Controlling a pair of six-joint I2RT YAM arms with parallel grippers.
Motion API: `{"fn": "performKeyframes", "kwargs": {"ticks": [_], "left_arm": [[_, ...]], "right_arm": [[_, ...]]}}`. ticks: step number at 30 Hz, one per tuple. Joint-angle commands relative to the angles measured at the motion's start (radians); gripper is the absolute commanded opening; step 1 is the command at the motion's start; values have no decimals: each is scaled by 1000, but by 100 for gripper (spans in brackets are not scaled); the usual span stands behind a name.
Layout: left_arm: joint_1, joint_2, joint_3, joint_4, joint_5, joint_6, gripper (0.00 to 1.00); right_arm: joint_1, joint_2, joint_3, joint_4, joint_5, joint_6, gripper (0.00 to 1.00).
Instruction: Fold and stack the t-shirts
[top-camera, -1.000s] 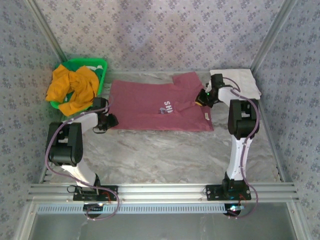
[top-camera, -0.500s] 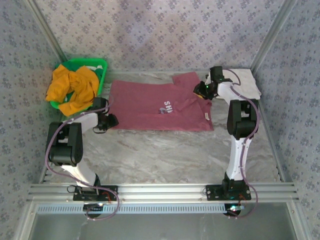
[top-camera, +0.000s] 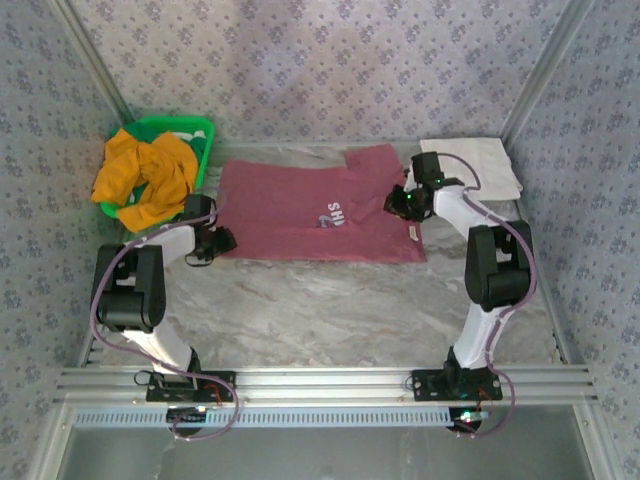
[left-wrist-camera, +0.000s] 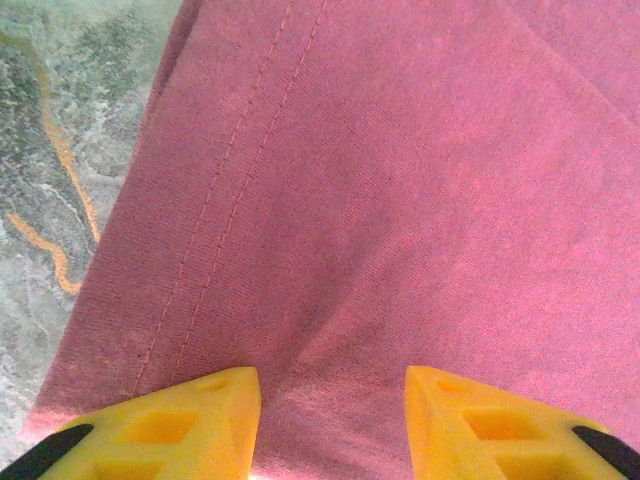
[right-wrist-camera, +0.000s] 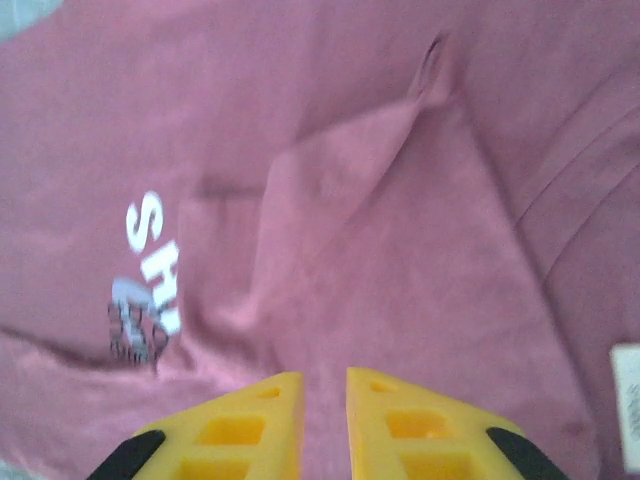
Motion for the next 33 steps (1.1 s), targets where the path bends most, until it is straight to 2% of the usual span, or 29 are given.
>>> {"fn": "performKeyframes", "kwargs": {"ticks": [1,5,12,17,22,28,33], "left_arm": [[10,26,-5,-1,9,0,43],[19,24,-27,26,31,-13,43],[40,0,-109,66,87,-48,43],[38,-104,-213,43,94,-84,42],[23,-202,-318,19,122,-138,42],[-4,-302,-192,-79,73,-117,44],[-21,-231,-26,-55,71,-91,45]], "right_arm": [[14,-7,-79,43,35,-4,17],[14,5,-160,83,46,20,14],[-28,-12,-314,150,61,77,14],[-55,-143,-462,169,73,108,13],[-77,-270,-528,109,96,104,14],[-61,-314,-421,77,82,48,20],[-18,-205,-234,66,111,4,24]]}}
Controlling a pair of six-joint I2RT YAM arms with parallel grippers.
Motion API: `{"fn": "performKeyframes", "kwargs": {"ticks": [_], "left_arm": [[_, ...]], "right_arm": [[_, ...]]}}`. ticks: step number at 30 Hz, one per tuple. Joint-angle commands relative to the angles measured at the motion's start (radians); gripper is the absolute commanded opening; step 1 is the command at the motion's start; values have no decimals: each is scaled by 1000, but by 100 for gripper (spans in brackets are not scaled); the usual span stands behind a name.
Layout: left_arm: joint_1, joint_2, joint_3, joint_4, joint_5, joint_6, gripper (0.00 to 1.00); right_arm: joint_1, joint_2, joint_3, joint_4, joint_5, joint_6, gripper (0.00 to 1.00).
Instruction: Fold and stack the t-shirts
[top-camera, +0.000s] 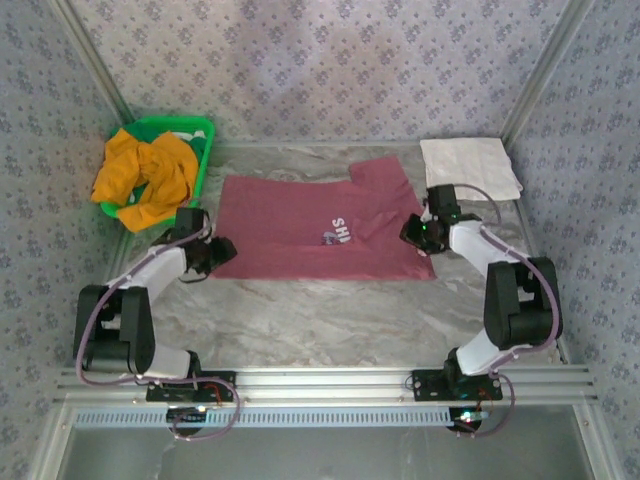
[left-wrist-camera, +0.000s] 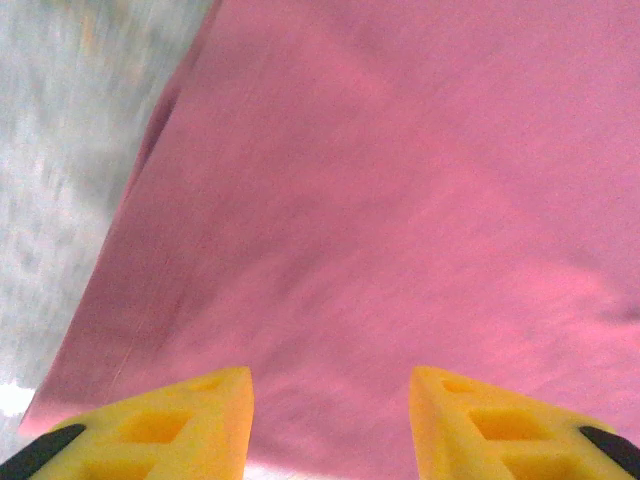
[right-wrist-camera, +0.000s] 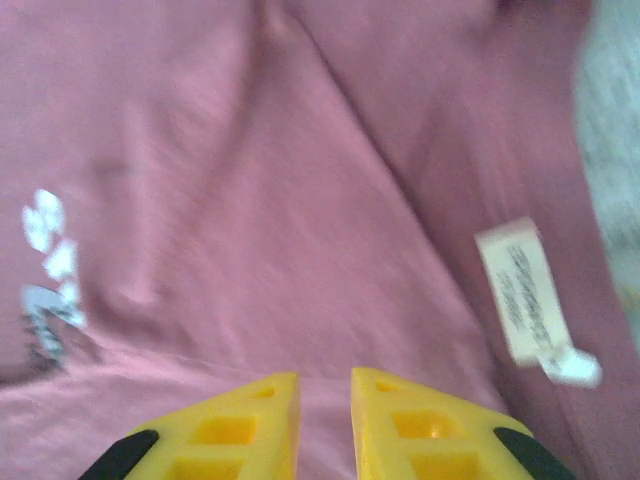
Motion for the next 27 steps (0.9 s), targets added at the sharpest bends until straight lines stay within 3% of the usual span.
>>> {"fn": "performKeyframes", "kwargs": {"ticks": [1,9,16,22,27], "left_arm": [[-13,67,135,7,-12,28,45],[-19,323,267,97,11,33,42],[-20,402,229,143,20,17,41],[-20,356,114,168,37,-15,41],[-33,218,-47,164,15,-62,41]], "right_arm": [[28,89,132,-10,33,-47,24],[35,367,382,-10,3,-23,25],[28,500,444,-3,-36,-1,26],[6,463,340,66,-50,33,28],[-1,355,163,108,-71,51,28]]}}
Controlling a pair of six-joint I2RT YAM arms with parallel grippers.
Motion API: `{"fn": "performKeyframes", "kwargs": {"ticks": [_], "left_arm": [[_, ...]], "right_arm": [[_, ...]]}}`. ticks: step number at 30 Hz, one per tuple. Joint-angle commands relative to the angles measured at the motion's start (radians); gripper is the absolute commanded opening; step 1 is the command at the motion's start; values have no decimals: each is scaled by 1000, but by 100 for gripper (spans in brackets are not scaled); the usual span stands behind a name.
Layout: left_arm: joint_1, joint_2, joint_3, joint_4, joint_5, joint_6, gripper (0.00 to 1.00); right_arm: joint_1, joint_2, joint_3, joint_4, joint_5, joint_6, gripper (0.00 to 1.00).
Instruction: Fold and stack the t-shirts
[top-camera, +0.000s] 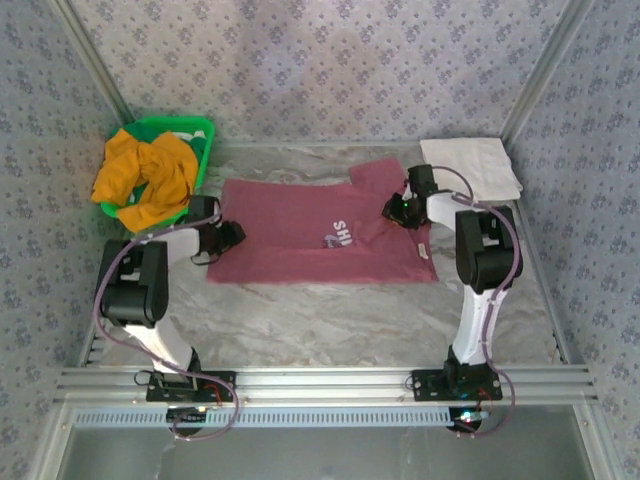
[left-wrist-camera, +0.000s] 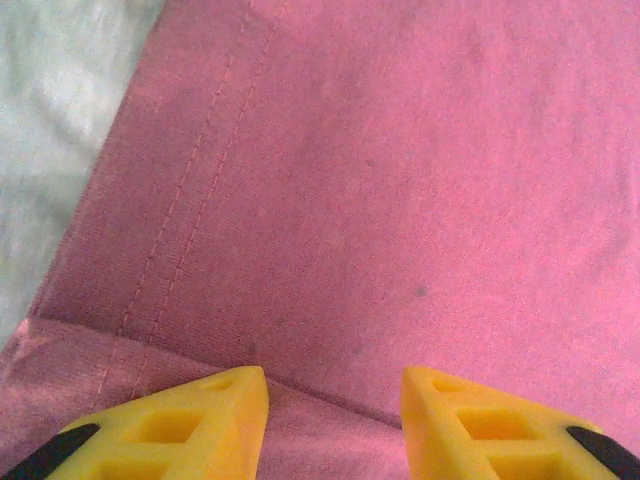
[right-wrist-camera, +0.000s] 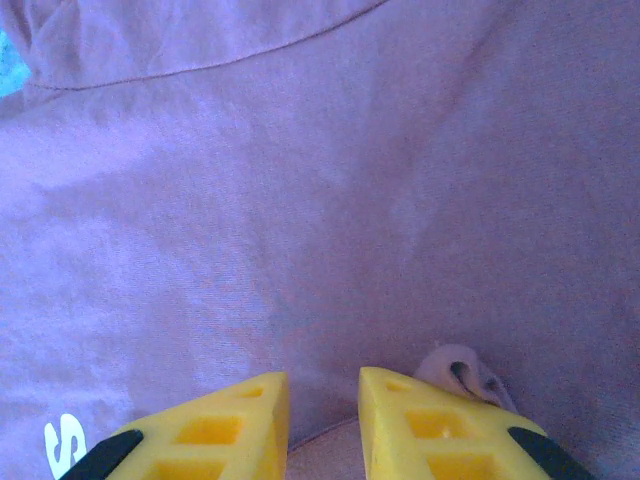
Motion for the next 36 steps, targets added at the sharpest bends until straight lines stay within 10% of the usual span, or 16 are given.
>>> {"fn": "performKeyframes", "kwargs": {"ticks": [1,14,23,36], "left_arm": [[-20,-79,-126,-101,-15,-47,41],[-74,-291,-81,-232,-76,-39,43],[-22,-56,362,-357,-151,155,49],[-7,341,726,-525,-255,242,53]], "right_arm": [[-6,-78,-129,-26,-6,32,28],[-12,-312,-168,-64,41,10,36],[-44,-69,254,-184,15,-156,43],[-64,82,409,-186,-32,-199,47]]}}
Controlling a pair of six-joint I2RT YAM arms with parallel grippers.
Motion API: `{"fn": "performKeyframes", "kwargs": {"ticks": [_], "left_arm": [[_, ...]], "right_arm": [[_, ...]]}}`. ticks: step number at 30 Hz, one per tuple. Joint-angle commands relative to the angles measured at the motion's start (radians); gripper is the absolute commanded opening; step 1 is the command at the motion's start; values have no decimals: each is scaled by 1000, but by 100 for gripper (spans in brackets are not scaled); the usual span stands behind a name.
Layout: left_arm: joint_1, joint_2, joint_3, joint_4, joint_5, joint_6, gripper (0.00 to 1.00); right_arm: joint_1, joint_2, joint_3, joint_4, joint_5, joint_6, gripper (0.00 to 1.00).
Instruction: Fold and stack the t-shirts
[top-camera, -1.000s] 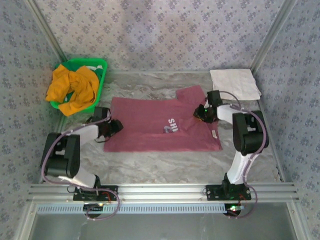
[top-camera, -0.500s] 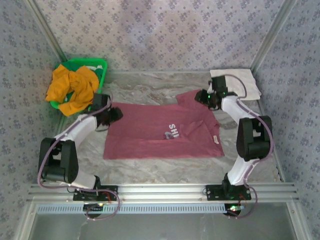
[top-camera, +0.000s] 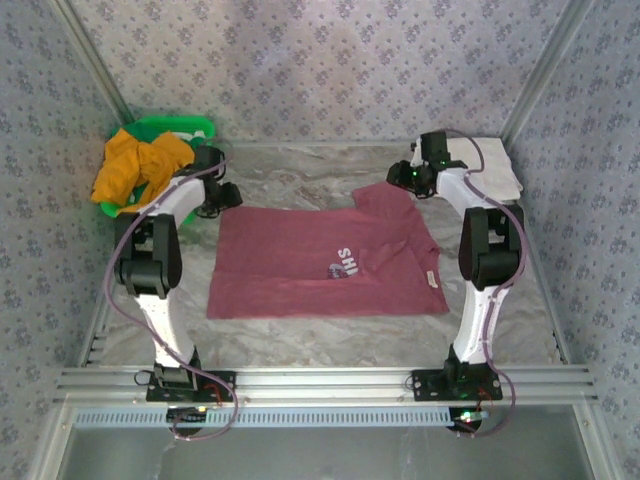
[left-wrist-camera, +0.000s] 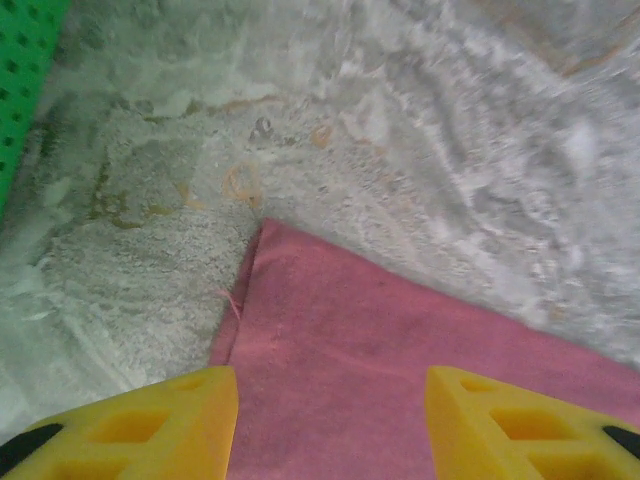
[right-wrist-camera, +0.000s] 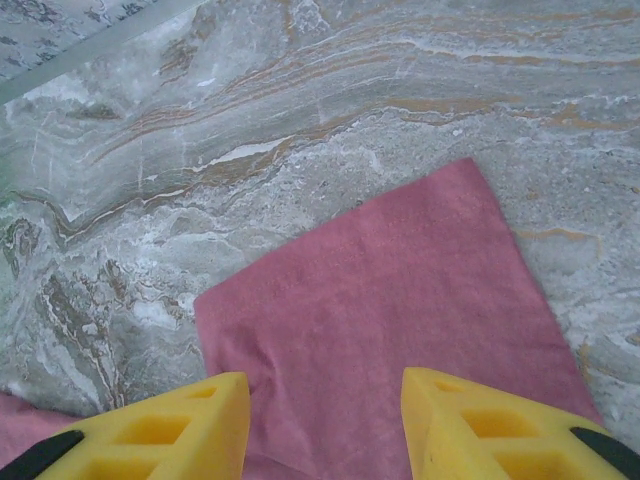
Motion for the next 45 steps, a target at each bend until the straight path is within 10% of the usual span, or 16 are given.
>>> {"fn": "performKeyframes", "kwargs": {"ticks": [1,16,28,45], "left_arm": [[-2,46,71,-72,-58,31,53],[-2,263,231,-134,-75,40,54],[-18,253,253,-109,-42,48,9],[-66,-45,-32,102,-42,49,0]], "right_arm": [[-15,21,55,-31,-37,-26,46],[-28,-7,-10,3,-58,-26,46],[-52,29,47,-14,-57,-50,45],[-35,491,733,-454,41,-131,48]]}}
